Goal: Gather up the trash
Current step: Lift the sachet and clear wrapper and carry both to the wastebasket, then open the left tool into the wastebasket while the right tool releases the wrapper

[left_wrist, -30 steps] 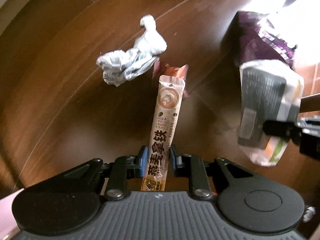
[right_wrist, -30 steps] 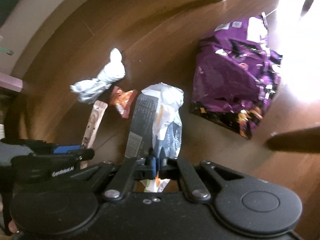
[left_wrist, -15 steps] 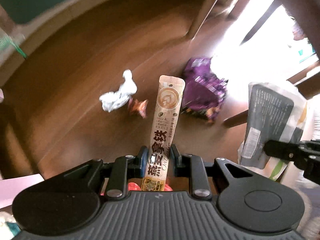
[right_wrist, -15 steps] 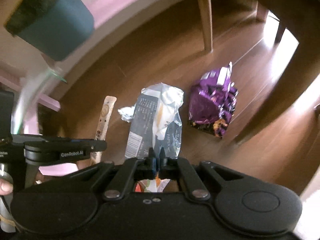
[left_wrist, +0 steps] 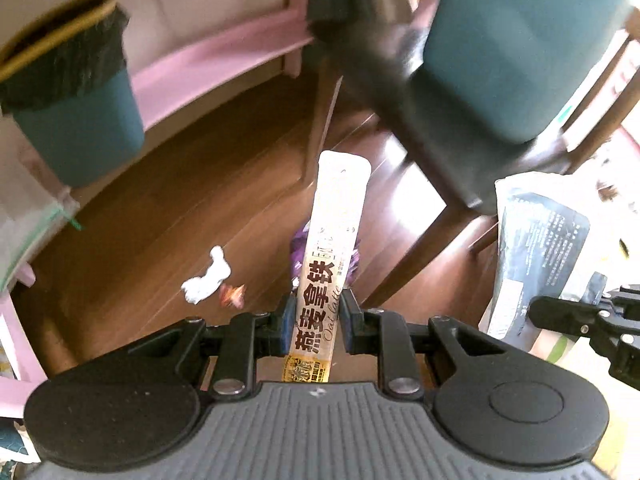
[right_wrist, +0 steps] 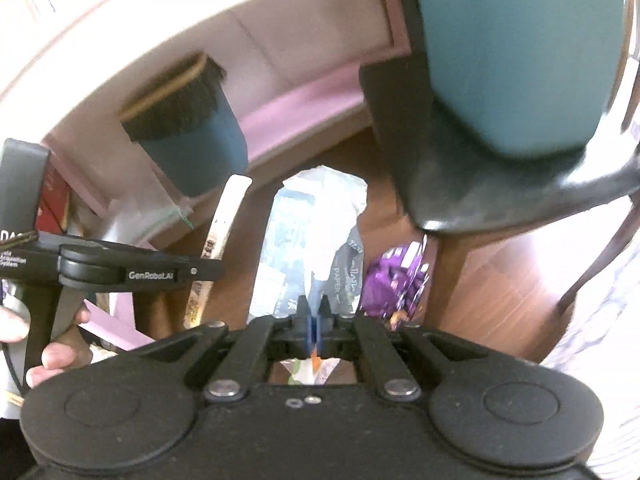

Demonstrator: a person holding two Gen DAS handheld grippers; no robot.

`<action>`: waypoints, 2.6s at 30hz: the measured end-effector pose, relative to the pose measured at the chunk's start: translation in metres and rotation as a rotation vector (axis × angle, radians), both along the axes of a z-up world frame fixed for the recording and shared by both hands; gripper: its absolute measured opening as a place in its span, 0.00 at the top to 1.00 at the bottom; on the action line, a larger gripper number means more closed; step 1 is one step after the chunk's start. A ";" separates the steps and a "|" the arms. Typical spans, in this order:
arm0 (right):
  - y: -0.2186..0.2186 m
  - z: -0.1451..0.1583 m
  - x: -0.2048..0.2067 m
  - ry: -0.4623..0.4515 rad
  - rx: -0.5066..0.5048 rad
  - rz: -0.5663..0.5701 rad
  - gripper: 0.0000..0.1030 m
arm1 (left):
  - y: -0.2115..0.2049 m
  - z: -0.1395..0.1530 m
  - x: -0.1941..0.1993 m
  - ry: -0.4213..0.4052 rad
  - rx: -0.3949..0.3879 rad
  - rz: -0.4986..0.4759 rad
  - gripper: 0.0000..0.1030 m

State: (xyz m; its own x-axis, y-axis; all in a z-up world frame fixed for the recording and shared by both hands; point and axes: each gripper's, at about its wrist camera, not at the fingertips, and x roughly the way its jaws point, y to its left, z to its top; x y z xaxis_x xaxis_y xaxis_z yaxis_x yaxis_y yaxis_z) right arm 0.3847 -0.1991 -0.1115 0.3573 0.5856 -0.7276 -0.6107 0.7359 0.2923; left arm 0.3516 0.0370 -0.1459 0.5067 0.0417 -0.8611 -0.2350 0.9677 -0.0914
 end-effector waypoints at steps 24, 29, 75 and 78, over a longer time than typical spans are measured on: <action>-0.103 0.216 0.076 -0.384 0.031 -0.145 0.98 | -0.127 0.243 0.084 -0.368 0.092 -0.151 0.78; -0.108 0.243 0.109 -0.453 0.045 -0.222 0.98 | -0.131 0.288 0.127 -0.439 0.069 -0.151 0.78; -0.066 0.166 0.274 -0.245 -0.149 -0.220 0.73 | -0.161 0.206 0.334 -0.067 0.180 -0.199 0.71; -0.067 0.170 0.268 -0.262 -0.143 -0.226 0.68 | -0.164 0.209 0.329 -0.093 0.193 -0.202 0.44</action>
